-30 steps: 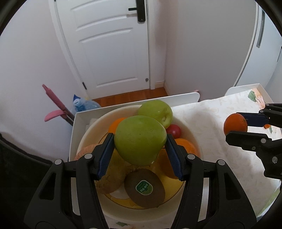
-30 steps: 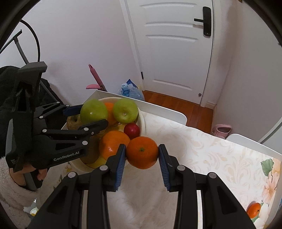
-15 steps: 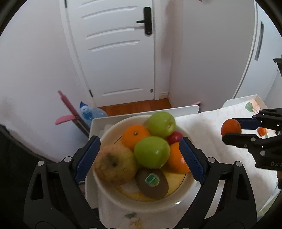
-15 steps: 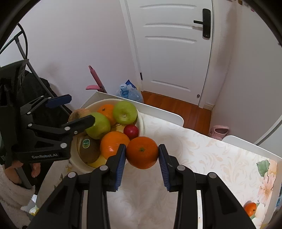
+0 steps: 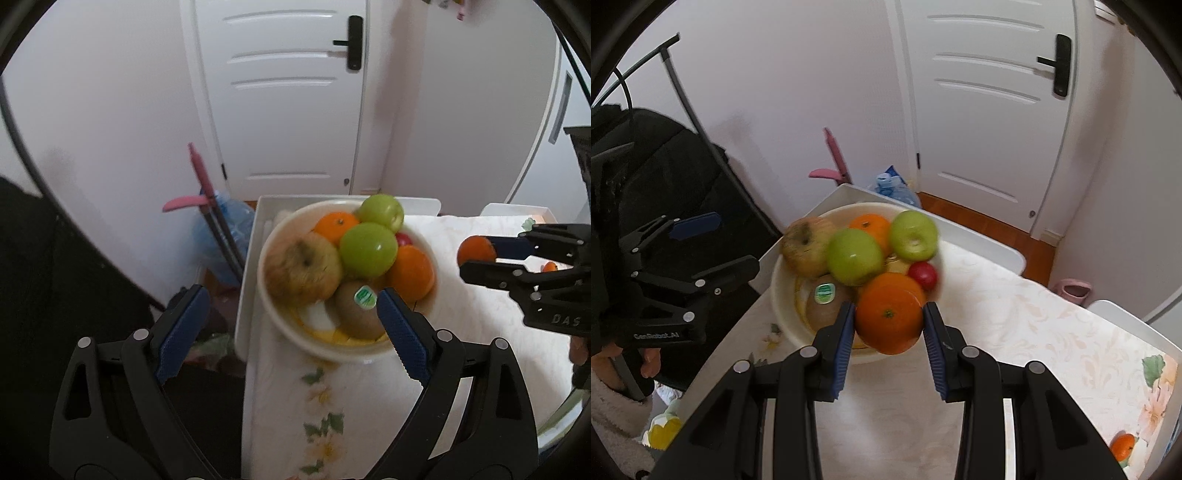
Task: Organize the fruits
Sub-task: 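Carry the green apple and tangerine to the duck plate and release both, then withdraw both tools from the plate toward the last tangerine and red fruit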
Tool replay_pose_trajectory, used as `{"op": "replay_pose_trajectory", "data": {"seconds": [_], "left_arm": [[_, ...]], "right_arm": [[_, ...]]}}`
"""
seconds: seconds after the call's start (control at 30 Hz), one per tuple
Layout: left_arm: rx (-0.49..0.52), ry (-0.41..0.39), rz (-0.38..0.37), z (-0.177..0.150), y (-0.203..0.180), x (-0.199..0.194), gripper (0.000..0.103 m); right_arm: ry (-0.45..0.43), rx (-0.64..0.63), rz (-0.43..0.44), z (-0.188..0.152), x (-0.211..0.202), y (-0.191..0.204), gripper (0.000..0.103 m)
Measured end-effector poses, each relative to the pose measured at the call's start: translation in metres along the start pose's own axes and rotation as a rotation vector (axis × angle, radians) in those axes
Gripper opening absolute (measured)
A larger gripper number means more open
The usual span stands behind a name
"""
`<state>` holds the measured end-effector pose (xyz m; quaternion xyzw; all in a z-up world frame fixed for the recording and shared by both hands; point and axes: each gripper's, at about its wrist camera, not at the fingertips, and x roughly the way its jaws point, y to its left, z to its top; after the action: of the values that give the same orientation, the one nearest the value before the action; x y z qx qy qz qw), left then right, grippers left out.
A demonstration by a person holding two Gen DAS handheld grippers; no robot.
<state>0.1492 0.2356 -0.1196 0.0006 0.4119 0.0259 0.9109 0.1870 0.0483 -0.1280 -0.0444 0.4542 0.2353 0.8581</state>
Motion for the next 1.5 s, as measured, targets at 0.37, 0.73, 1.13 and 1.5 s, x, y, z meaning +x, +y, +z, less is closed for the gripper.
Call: {"op": "replay_pose_trajectory", "data": {"seconds": [0.37,0.73,1.13,1.5], "left_arm": [[-0.016,0.008,0.016,-0.033,0.009,-0.012,0.097],[0.007,0.014,0.014,-0.046,0.002,-0.018,0.097],[0.008,-0.003,0.027,-0.044,0.004,-0.043,0.097],[0.082,-0.080,-0.007,-0.018,-0.012,-0.080,0.097]], "right_arm": [[-0.007,-0.047,0.004,-0.019,0.039,0.029,0.034],[-0.038,-0.053,0.006,-0.027,0.050,0.033,0.065],[-0.097,-0.052,-0.008,-0.025,0.020,0.037,0.102],[-0.123,0.023,-0.041,-0.024,-0.041,0.036,0.102]]}}
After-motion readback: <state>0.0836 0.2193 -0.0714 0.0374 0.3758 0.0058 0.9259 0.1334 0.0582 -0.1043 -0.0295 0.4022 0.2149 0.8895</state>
